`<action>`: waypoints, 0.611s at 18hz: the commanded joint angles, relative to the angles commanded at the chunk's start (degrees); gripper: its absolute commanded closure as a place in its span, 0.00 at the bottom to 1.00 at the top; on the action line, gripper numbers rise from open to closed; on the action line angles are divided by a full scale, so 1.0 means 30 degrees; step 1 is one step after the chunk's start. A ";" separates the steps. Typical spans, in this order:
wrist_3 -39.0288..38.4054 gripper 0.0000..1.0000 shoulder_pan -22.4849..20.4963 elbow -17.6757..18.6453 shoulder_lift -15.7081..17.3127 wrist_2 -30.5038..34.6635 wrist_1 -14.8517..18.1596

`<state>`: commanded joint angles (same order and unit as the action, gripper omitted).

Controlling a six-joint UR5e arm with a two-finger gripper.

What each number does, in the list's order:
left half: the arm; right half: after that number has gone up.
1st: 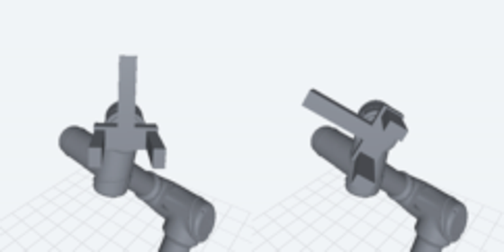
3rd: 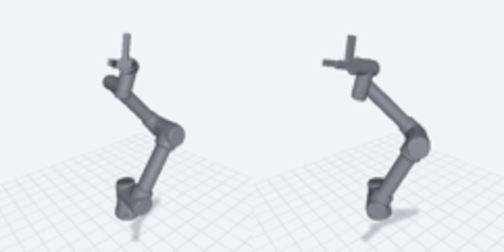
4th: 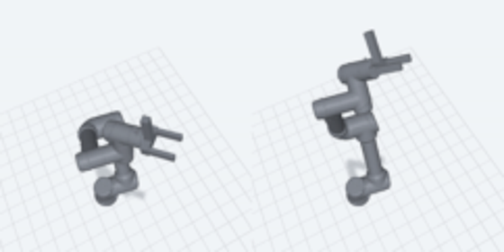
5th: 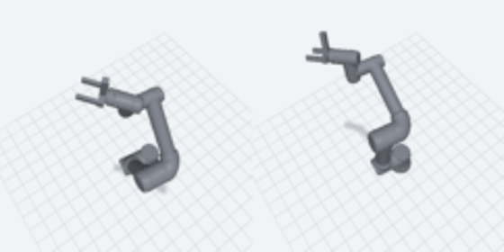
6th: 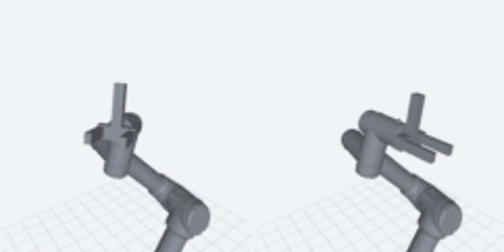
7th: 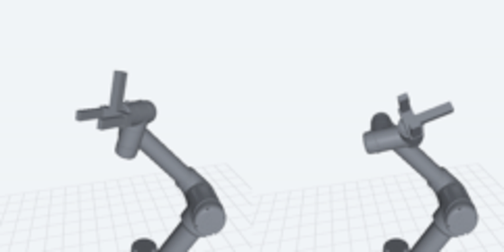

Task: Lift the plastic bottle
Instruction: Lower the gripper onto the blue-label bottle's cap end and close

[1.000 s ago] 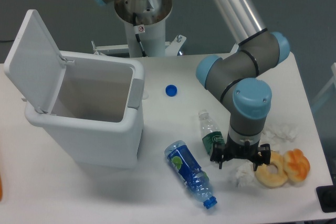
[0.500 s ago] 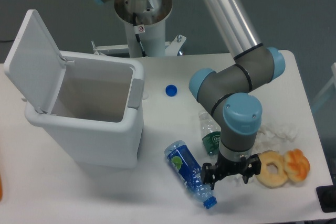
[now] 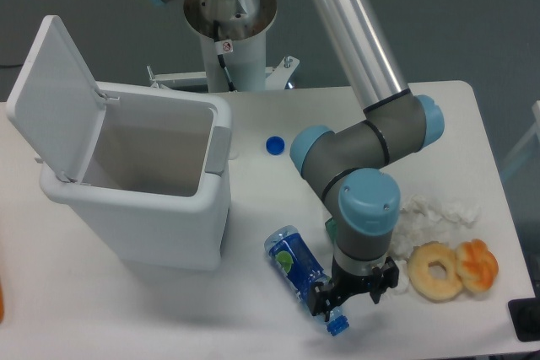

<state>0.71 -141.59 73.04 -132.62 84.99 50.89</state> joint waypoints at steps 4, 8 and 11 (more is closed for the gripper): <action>-0.0295 0.02 0.0116 0.0000 -0.0264 0.0000 -0.0117; -0.0442 0.03 0.0205 -0.0030 -0.0615 0.0029 -0.0644; -0.0442 0.05 0.0205 -0.0088 -0.0762 0.0175 -0.0674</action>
<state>-0.62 -140.98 72.77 -134.91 85.52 48.87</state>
